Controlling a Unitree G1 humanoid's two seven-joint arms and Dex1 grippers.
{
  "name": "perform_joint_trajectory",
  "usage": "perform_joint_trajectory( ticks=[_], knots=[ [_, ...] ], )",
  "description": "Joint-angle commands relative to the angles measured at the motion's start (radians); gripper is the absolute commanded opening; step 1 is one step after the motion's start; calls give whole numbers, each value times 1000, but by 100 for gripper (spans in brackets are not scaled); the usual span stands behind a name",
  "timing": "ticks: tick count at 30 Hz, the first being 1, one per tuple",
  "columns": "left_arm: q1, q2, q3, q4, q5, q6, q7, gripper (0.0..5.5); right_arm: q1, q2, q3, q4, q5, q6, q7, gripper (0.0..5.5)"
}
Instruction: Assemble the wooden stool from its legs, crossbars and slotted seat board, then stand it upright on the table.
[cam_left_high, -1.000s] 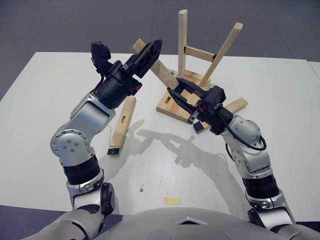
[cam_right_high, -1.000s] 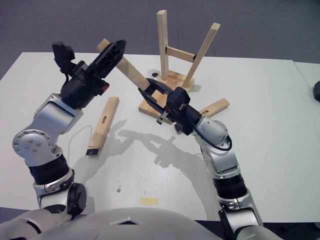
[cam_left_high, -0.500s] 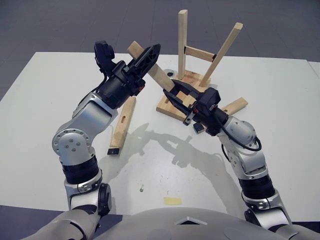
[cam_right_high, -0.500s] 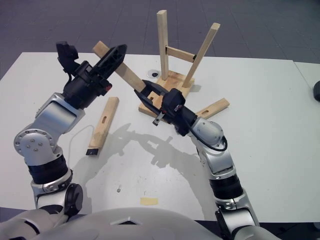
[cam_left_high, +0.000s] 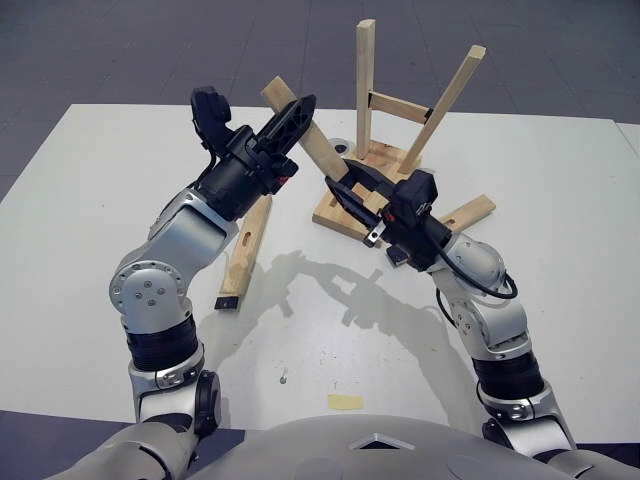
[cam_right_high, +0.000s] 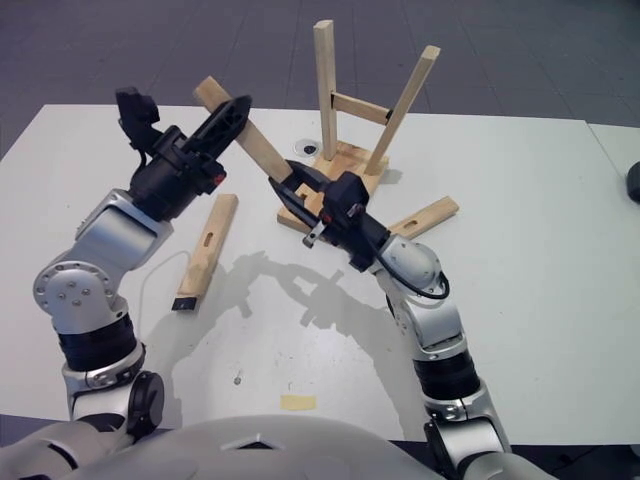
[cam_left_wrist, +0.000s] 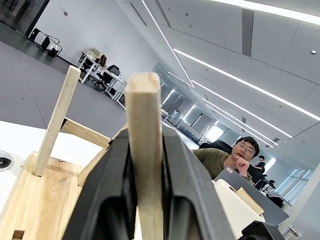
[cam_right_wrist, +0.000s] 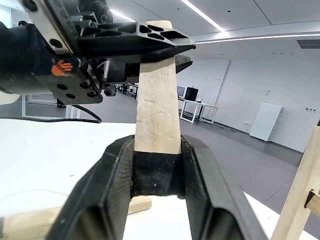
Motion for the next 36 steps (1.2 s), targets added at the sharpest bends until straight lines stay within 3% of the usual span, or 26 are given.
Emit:
perform_joint_trajectory(
  ticks=[1, 5, 9, 14, 22, 36],
  knots=[
    [30, 146, 68, -71, 134, -27, 19, 42, 11, -20, -37, 36, -8, 26, -14, 216],
    [210, 208, 62, -120, 277, -44, -8, 42, 27, -33, -113, 72, -14, 27, -55, 273],
    [367, 116, 72, -95, 377, -138, 17, 42, 59, -35, -147, 74, -26, 27, -84, 328],
    [351, 11, 84, 33, 463, -277, 2, 42, 71, -29, -149, 67, -30, 28, -96, 408],
    [346, -17, 74, 185, 528, -342, -78, 42, 70, -37, -166, 69, -34, 27, -108, 537],
    [333, -30, 49, 247, 588, -344, -133, 42, 82, -26, -159, 67, -65, 20, -114, 540]
  ],
)
